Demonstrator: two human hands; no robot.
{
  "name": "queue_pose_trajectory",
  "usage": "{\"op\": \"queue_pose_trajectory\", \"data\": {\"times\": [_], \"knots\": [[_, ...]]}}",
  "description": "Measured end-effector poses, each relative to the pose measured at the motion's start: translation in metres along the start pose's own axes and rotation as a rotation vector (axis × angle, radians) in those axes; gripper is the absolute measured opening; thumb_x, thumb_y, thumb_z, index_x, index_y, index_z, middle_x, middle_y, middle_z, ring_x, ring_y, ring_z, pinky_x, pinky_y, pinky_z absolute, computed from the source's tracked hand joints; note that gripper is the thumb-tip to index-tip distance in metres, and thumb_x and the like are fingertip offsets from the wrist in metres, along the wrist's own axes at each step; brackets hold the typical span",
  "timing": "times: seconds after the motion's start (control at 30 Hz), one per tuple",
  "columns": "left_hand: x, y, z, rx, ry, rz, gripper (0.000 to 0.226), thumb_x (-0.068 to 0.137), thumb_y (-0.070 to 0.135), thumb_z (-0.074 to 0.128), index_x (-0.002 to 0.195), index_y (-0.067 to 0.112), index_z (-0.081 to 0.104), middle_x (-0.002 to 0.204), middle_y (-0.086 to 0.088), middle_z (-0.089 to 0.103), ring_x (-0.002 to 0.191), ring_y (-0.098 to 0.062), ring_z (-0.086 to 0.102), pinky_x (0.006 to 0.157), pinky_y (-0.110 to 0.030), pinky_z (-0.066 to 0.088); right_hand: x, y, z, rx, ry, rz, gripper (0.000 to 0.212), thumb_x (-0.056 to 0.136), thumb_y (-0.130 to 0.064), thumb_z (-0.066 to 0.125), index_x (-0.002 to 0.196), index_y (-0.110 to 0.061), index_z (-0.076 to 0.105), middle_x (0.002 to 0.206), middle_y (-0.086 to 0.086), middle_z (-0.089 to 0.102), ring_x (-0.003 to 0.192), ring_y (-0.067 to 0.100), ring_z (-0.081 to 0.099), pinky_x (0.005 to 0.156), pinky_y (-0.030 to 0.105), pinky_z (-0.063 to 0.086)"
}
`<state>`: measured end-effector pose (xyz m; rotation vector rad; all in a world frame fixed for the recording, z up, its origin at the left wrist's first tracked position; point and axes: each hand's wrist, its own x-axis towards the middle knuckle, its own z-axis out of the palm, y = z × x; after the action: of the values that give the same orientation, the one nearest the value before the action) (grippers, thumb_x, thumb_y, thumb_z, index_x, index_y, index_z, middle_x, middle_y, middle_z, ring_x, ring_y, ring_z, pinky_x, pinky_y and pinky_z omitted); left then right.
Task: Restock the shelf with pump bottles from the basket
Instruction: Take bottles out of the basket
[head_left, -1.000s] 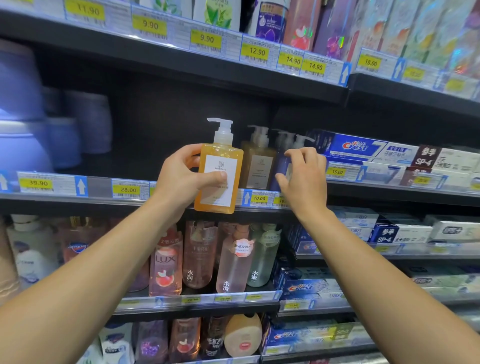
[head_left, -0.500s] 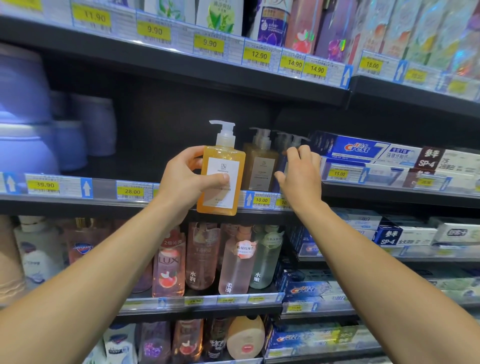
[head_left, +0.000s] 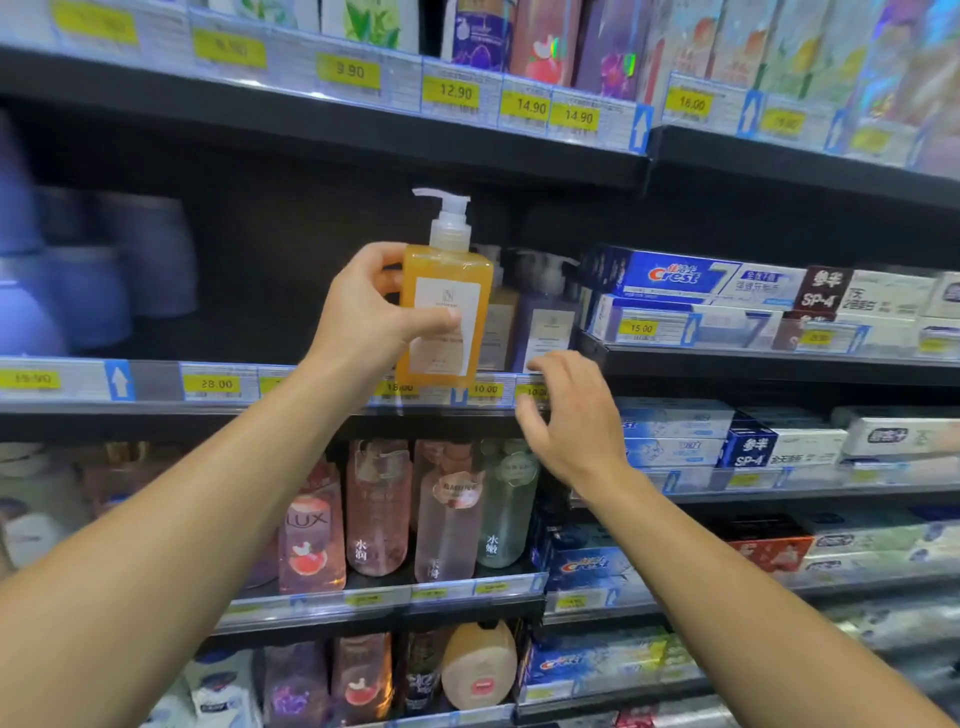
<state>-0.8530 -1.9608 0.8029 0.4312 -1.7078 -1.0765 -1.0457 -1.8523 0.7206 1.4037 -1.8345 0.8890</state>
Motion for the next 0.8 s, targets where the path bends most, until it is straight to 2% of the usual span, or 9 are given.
{"op": "queue_pose_trajectory", "data": {"times": [0.17, 0.3, 0.37, 0.47, 0.6, 0.7, 0.8], "knots": [[0.021, 0.004, 0.030, 0.086, 0.014, 0.038, 0.065, 0.067, 0.016, 0.088, 0.121, 0.024, 0.054, 0.106, 0.007, 0.070, 0.094, -0.007, 0.069, 0.083, -0.035, 0.059, -0.013, 0.008, 0.001, -0.006, -0.050, -0.075, 0.042, 0.082, -0.024, 0.061, 0.120, -0.007, 0.057, 0.111, 0.004, 0.058, 0.102, 0.023, 0.051, 0.099, 0.039, 0.044], [0.034, -0.006, 0.048, 0.177, 0.039, -0.028, 0.069, 0.068, 0.021, 0.088, 0.126, 0.026, 0.051, 0.112, 0.008, 0.067, 0.101, -0.010, 0.066, 0.087, -0.038, 0.057, -0.011, 0.013, -0.003, 0.018, -0.070, -0.102, 0.045, 0.082, -0.022, 0.063, 0.124, -0.007, 0.056, 0.115, 0.005, 0.059, 0.107, 0.022, 0.051, 0.103, 0.044, 0.043], [0.035, -0.011, 0.053, 0.239, 0.059, -0.051, 0.067, 0.068, 0.026, 0.088, 0.125, 0.026, 0.053, 0.111, 0.008, 0.067, 0.100, -0.010, 0.065, 0.085, -0.035, 0.056, -0.011, 0.016, -0.003, 0.027, -0.083, -0.112, 0.046, 0.082, -0.021, 0.064, 0.125, -0.007, 0.056, 0.116, 0.004, 0.059, 0.107, 0.022, 0.051, 0.104, 0.044, 0.042], [0.034, -0.020, 0.057, 0.352, 0.023, -0.098, 0.063, 0.068, 0.031, 0.088, 0.122, 0.025, 0.057, 0.105, 0.009, 0.068, 0.094, -0.009, 0.066, 0.072, -0.025, 0.053, -0.011, 0.019, -0.003, 0.038, -0.096, -0.122, 0.047, 0.082, -0.022, 0.064, 0.126, -0.008, 0.055, 0.116, 0.003, 0.058, 0.107, 0.022, 0.051, 0.103, 0.041, 0.042], [0.032, -0.023, 0.057, 0.472, -0.033, -0.163, 0.053, 0.072, 0.037, 0.084, 0.117, 0.021, 0.061, 0.100, 0.008, 0.071, 0.085, -0.007, 0.067, 0.073, -0.030, 0.057, -0.010, 0.022, -0.003, 0.064, -0.102, -0.128, 0.048, 0.083, -0.023, 0.063, 0.128, -0.010, 0.055, 0.119, 0.002, 0.057, 0.110, 0.019, 0.049, 0.103, 0.035, 0.040], [0.028, -0.015, 0.055, 0.691, -0.050, -0.079, 0.051, 0.077, 0.043, 0.079, 0.120, 0.022, 0.060, 0.104, 0.011, 0.065, 0.084, -0.002, 0.060, 0.067, -0.021, 0.046, -0.011, 0.025, -0.003, 0.087, -0.106, -0.137, 0.048, 0.084, -0.023, 0.062, 0.130, -0.010, 0.053, 0.121, 0.001, 0.056, 0.113, 0.018, 0.047, 0.104, 0.034, 0.038], [0.021, -0.011, 0.051, 0.778, 0.079, 0.133, 0.058, 0.074, 0.039, 0.081, 0.123, 0.023, 0.056, 0.112, 0.006, 0.057, 0.090, -0.009, 0.059, 0.072, -0.020, 0.045, -0.011, 0.026, -0.002, 0.101, -0.109, -0.143, 0.049, 0.084, -0.023, 0.062, 0.131, -0.010, 0.053, 0.121, 0.001, 0.056, 0.113, 0.018, 0.047, 0.105, 0.034, 0.038]]}}
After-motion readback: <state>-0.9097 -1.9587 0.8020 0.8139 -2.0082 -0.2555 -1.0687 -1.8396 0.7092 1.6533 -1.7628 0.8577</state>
